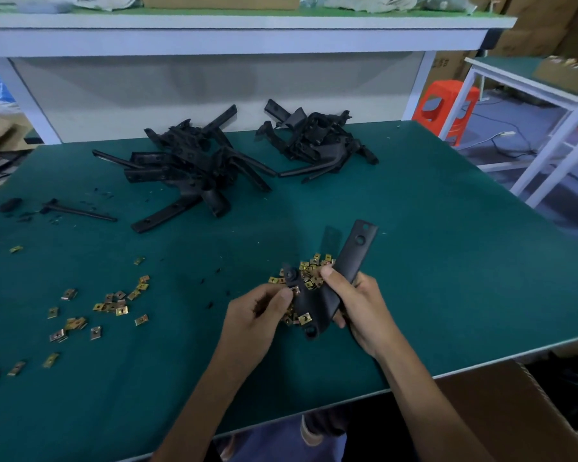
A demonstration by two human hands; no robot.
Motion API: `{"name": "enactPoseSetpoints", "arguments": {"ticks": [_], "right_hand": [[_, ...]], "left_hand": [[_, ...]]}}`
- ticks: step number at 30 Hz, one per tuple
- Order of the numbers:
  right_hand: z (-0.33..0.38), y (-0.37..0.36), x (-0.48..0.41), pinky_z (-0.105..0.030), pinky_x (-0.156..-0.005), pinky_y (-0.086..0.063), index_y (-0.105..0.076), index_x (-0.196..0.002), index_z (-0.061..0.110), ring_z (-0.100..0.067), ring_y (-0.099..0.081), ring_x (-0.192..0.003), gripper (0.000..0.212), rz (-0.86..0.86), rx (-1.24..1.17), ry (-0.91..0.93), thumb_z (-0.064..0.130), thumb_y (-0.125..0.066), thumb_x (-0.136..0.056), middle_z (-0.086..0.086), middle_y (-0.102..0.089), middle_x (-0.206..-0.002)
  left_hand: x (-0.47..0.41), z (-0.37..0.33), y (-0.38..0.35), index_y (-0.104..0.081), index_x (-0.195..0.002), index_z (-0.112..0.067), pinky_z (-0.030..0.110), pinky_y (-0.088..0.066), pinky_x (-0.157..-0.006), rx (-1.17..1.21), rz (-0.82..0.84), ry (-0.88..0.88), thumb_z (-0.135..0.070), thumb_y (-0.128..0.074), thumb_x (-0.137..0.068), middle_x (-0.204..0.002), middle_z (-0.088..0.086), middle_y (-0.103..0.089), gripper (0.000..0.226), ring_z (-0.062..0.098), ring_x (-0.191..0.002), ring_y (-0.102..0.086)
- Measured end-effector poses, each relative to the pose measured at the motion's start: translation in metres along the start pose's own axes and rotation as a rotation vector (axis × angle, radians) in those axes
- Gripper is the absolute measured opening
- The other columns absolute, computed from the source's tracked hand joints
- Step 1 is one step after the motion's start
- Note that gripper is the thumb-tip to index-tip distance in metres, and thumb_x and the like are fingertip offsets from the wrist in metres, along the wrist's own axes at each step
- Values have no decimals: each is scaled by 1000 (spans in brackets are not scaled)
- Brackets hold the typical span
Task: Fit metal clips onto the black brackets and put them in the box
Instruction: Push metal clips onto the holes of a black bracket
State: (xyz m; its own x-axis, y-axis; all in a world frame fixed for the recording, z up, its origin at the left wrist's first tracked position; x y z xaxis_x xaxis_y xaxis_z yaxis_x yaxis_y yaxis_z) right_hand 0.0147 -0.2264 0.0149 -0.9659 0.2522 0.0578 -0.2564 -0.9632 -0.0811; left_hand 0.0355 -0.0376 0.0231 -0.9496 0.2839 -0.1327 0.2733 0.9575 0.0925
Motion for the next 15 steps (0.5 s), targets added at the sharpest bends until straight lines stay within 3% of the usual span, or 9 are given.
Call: {"name": "enactPoseSetpoints", "arguments": {"ticks": [5, 11, 15], "right_hand": [[-1, 2, 0, -26, -41, -37, -79, -97, 17, -18, -47, -45, 41, 22, -13, 21, 55, -69, -89, -6, -56, -60], [2, 2, 1, -27, -41, -37, -79, -99, 17, -19, -45, -44, 42, 37, -53, 8, 55, -69, -87, -7, -56, -59], [3, 7, 2, -26, -39, -36, -79, -100, 14, -16, -42, -41, 37, 6, -179, -7, 48, -69, -91, -6, -52, -54]], "left_hand": [[3, -6, -6, -73, -78, -26, 16, -38, -52, 122, -40, 168, -20, -61, -99, -61, -6, -57, 25, 6, -57, -48], [0, -13, -5, -72, -75, -21, 16, -38, -50, 134, -25, 215, -17, -60, -99, -66, 0, -58, 27, 8, -57, -47], [0, -14, 13, -71, -77, -22, 16, -42, -53, -2, -100, 212, -19, -60, -99, -69, -6, -65, 25, 5, -59, -53]]}}
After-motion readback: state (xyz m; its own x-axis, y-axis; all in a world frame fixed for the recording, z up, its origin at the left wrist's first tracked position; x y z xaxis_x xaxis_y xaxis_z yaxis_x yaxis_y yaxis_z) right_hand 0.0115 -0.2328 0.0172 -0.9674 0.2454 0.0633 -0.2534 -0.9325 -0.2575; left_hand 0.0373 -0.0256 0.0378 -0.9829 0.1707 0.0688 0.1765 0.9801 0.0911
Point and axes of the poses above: each hand's wrist, its own x-axis away from the middle knuckle, its own y-axis out of the back of the hand, z = x × y, the point moved 1 cm from there along -x, towards the middle knuckle
